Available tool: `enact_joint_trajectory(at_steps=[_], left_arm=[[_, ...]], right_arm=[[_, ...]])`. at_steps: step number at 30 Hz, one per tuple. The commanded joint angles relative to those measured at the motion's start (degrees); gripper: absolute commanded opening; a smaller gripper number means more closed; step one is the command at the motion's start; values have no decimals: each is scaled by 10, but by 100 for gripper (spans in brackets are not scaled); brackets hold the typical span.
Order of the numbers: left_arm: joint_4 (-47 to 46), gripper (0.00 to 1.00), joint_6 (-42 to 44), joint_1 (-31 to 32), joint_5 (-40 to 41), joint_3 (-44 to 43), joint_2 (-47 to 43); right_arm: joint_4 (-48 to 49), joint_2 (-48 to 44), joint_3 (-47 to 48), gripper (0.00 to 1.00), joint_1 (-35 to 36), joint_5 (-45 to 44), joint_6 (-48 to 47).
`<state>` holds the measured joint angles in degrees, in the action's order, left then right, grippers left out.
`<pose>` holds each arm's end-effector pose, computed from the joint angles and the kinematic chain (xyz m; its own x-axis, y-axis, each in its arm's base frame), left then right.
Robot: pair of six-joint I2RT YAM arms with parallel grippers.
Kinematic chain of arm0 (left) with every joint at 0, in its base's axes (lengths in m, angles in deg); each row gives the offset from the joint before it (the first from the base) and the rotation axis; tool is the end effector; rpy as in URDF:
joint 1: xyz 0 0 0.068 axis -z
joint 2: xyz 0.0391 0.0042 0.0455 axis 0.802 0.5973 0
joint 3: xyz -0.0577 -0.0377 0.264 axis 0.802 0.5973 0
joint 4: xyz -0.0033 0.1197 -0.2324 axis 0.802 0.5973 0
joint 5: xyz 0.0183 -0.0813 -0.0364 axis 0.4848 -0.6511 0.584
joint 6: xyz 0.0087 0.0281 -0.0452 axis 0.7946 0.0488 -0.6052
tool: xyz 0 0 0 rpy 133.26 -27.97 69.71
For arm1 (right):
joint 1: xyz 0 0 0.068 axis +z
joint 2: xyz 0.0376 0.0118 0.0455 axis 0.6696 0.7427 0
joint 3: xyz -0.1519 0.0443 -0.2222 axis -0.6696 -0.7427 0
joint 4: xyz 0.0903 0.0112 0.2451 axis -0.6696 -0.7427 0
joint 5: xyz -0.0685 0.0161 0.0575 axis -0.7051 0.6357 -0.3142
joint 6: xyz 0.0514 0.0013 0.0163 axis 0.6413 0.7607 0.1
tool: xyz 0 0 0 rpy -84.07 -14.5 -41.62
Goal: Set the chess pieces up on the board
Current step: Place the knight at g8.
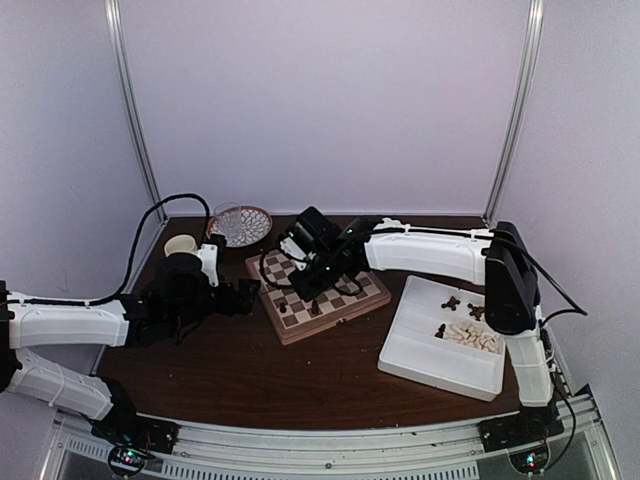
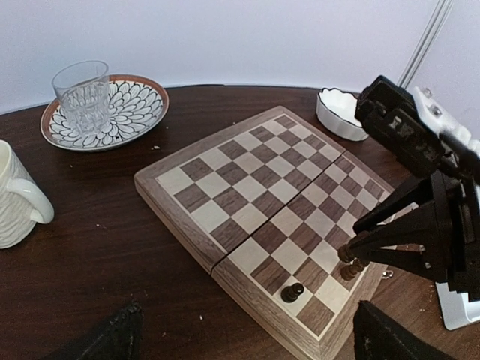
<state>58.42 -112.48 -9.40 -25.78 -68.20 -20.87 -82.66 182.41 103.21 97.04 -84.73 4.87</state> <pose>0.1884 -0.1677 0.2136 -0.4884 -0.1806 -0.8537 0.2826 0.8929 -0.3505 0.2807 0.4000 0.2288 -0.5793 -0.5635 -0.5890 -0.7353 0.6731 0.0791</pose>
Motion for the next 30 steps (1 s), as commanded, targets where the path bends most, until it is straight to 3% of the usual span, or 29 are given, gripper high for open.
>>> enact_joint_trajectory(at_steps=[1,18,30], left_arm=[[1,97,-7,-4,10,-18,-2],[16,98,-23,-4,25,-21,-8],[63,98,-112,-4,146,-11,-40]], right_arm=[[-32,7,17,0,9,18,-26],[-44,22,16,0,31,10,-52],[-45,49,32,0,32,-13,-57]])
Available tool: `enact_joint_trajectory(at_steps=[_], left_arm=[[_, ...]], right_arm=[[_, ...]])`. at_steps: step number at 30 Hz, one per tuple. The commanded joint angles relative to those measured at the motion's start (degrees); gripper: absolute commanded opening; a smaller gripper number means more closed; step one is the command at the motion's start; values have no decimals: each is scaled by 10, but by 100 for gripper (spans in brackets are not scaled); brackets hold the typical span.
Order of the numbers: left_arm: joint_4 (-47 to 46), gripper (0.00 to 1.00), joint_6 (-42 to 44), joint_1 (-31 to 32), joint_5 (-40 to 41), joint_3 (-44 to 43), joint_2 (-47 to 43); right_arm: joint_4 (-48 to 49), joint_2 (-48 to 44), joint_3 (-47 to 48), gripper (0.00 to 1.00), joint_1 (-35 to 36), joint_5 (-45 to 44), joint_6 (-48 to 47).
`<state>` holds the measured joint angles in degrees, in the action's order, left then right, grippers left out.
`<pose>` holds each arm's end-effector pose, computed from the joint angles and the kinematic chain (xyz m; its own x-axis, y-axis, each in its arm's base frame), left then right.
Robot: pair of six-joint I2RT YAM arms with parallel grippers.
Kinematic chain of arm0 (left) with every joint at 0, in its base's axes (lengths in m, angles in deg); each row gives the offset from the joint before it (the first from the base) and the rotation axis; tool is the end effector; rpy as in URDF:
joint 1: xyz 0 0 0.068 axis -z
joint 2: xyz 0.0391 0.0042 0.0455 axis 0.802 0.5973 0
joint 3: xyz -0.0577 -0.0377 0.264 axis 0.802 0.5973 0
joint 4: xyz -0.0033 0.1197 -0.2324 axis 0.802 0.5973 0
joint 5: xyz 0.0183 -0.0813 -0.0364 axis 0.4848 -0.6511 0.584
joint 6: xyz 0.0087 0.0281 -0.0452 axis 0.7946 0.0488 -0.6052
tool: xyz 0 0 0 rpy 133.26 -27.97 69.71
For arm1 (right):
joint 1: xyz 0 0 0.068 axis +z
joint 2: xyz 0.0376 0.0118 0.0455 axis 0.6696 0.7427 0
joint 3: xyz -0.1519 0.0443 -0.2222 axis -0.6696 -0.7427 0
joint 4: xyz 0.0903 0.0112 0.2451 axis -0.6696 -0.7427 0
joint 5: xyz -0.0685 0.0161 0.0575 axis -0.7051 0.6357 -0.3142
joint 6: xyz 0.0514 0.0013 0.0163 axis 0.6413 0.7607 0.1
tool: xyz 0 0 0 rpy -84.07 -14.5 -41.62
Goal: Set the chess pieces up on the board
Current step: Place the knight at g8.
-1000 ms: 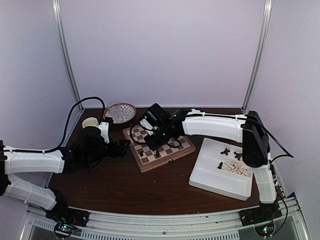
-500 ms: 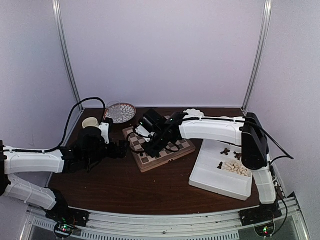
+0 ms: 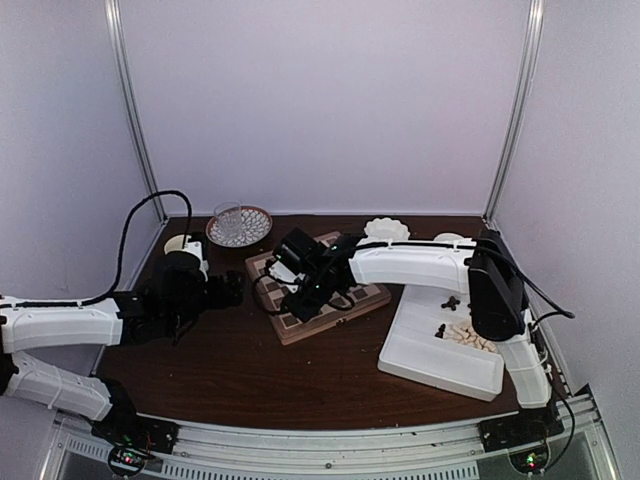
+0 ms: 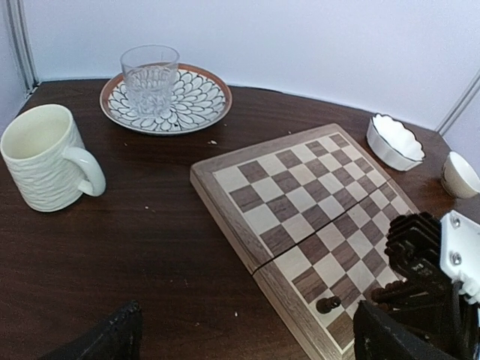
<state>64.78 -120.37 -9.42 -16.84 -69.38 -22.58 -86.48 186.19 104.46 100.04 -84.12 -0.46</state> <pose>0.1870 -0.1590 0.2173 -0.4777 -0.2990 -0.8261 0.0880 0.9193 -0.3837 0.2606 0.4169 0.2005 -0.5075 -0.7012 -0.5008 -0.8189 0.5734 0.0270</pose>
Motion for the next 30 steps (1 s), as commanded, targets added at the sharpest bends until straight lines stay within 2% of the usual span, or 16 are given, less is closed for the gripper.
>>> enact_joint_trajectory(at_steps=[1,9,12,30], left_arm=[[-1,98,-34,-4,61,3,-27],[-11,98,-28,-4,58,9,-36],[-11,98,-23,-4,52,6,-30],[-12,98,-11,-4,46,5,-32]], right_arm=[[-7,13,19,0,2,-20,-4],[-8,20,21,1,3,-36,-9],[-12,22,23,7,2,-35,-11],[-20,25,31,24,2,-27,-14]])
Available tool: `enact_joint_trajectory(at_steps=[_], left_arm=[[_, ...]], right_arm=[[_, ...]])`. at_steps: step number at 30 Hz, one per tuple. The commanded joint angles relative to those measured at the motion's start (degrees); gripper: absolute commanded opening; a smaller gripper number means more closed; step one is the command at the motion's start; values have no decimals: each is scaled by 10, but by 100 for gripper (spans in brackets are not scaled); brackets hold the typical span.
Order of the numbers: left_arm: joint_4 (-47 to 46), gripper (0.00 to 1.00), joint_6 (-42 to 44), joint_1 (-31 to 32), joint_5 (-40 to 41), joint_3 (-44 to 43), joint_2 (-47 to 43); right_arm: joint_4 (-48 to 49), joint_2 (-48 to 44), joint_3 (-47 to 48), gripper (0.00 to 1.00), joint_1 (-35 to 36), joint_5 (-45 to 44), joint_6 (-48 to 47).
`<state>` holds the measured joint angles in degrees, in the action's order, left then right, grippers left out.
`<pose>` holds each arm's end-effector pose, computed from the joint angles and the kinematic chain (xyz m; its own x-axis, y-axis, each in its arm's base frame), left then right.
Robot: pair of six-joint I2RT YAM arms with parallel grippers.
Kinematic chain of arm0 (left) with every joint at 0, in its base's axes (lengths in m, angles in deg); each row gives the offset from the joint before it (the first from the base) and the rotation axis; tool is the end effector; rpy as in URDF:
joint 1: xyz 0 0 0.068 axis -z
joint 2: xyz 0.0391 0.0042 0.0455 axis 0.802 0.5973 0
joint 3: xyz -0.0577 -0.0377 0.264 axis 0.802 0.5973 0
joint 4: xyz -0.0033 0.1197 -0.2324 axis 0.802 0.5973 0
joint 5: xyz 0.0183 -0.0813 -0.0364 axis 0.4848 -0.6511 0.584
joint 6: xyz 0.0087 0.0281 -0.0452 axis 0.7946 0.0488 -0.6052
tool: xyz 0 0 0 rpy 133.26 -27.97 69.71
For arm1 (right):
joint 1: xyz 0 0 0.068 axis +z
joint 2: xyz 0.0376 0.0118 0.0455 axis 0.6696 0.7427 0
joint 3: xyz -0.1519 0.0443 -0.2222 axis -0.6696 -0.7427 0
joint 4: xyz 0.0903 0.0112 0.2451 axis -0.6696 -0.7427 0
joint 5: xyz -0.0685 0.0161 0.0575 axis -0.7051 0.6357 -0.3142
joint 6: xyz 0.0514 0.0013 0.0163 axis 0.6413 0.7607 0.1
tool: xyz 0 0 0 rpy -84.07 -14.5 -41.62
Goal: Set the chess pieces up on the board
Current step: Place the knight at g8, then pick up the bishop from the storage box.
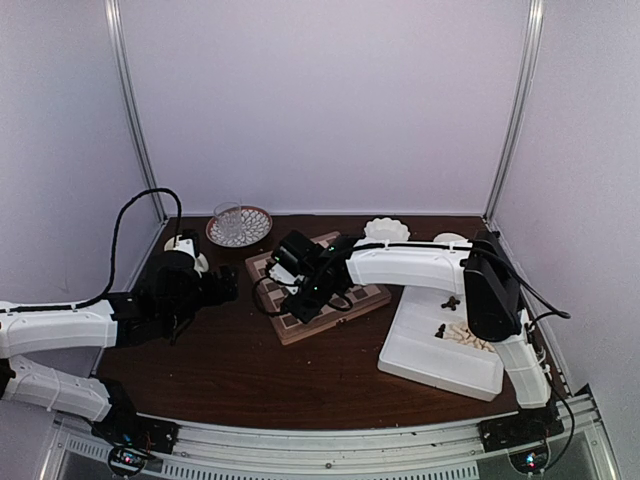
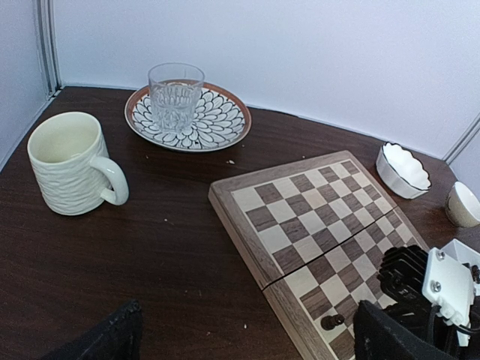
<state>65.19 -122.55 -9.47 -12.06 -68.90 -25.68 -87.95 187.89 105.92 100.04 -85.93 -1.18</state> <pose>0.1828 -0.1511 0.2264 -0.4103 -0.3679 -0.8344 0.0228 0.9106 -0.4127 0.2632 0.4189 0.1929 -0.5045 -0.7201 -0.4764 -0.8164 0.5774 -0.0083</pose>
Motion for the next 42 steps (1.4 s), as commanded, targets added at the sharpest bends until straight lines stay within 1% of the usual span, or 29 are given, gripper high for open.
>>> enact_joint_trajectory(at_steps=[1,9,13,16,19,22,27,28,30,34,39,41,42], left_arm=[[-17,98,14,-4,-5,1,-2],[-15,98,17,-4,-5,0,-3],[-14,98,17,-4,-3,0,-7],[-11,98,17,-4,0,0,-13],[-9,97,19,-4,4,1,-19],[-9,98,22,-4,2,2,-22],[-12,97,61,-4,-35,-5,-11],[-10,98,69,-4,-46,-10,-7],[1,98,78,-4,-58,-19,-1],[8,98,89,-4,-80,-27,4],[-14,98,100,-4,-124,-28,22],[-14,97,115,-3,-148,-37,37],[-14,98,121,-3,-158,-41,45]], right_arm=[[-4,7,16,25,2,-8,-6],[-5,6,18,28,2,-4,-7],[-18,0,39,29,2,-5,-9],[-35,-19,64,29,3,-4,-12],[-34,-62,61,30,4,-12,-13],[-14,-134,2,30,4,-42,-12],[24,-268,-162,28,-5,-110,3],[40,-295,-214,28,-13,-116,10],[62,-342,-285,28,-28,-120,29],[100,-414,-396,27,-63,-128,78],[163,-456,-506,24,-98,-140,133],[160,-453,-521,23,-112,-133,150],[141,-449,-516,22,-117,-131,160]])
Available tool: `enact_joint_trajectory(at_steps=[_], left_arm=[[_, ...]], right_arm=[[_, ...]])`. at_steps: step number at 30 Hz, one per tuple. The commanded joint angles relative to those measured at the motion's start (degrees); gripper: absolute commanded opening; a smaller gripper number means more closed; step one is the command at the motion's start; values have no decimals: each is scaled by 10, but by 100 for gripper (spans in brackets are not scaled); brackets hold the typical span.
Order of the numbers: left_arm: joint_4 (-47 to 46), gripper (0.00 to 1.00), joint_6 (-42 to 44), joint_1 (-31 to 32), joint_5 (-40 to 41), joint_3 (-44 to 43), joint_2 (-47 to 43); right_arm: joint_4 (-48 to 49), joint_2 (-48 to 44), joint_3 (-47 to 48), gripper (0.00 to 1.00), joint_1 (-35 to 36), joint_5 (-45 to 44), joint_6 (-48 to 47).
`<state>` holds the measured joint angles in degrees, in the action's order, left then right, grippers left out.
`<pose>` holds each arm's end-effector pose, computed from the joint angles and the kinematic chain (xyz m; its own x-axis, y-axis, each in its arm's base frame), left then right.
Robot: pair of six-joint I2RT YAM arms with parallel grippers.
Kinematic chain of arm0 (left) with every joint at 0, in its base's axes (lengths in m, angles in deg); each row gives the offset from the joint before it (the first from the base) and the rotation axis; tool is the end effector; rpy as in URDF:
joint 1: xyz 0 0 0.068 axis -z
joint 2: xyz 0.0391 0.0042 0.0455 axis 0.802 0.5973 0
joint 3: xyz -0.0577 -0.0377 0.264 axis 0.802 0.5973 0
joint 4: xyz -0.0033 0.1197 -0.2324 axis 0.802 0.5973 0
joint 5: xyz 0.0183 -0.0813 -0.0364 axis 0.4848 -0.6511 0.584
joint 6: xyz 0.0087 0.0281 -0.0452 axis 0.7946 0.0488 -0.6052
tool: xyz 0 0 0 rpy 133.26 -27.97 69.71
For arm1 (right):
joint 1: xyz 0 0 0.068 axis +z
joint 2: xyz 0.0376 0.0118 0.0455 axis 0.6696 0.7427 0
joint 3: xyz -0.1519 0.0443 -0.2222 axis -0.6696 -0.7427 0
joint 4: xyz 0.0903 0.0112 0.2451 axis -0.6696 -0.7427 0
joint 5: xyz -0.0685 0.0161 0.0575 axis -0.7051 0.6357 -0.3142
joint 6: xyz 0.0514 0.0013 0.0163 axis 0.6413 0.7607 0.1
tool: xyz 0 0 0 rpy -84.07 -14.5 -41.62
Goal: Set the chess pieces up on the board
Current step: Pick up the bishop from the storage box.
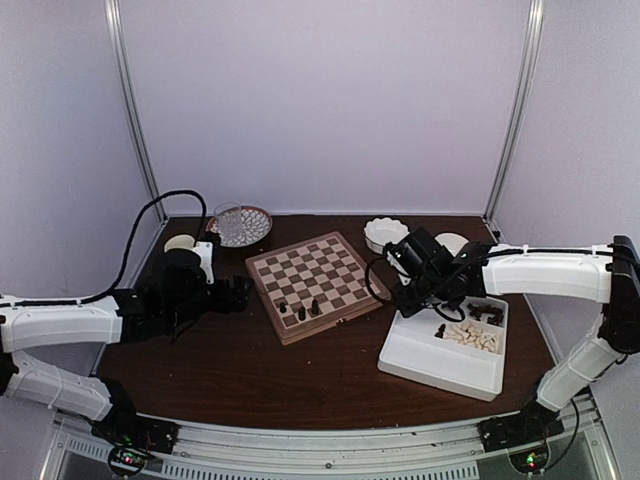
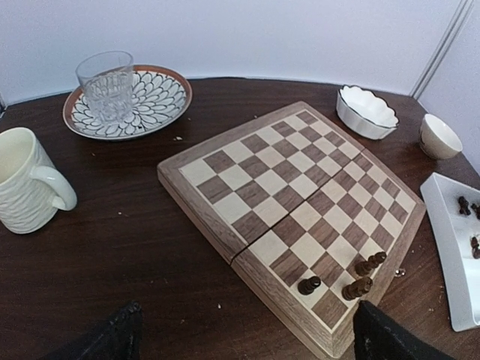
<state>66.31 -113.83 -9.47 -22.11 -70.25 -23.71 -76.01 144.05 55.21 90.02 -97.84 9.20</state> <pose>0.1849 -0.1609 0.2237 -0.4995 -0.1837 -0.8466 0.2108 0.9221 -0.3244 0.2145 0.2253 0.2319 -0.6867 -0.4351 -0.5823 -0.4904 0.8686 -0.0707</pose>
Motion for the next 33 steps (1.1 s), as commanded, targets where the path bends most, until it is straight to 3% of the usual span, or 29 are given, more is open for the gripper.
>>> enact_joint_trajectory(at_steps=[1,10,15,22,33], left_arm=[[-30,97,40,-3,-70,-30,36],[-82,98,106,22,-142,-38,96],[-97,98,138,24,-138,-28,92],[-95,98,131,24,-154,-24,70],[-96,98,143,26,-144,-20,59]], right_arm=[[7,-6,-5,21,-20,-17,67],[37,-14,-56,19,-22,-43,116],[-19,11,-40,19,-41,-127,127],[-10,18,-73,20,-104,-54,152],[18,10,-128,24,-137,50,187]])
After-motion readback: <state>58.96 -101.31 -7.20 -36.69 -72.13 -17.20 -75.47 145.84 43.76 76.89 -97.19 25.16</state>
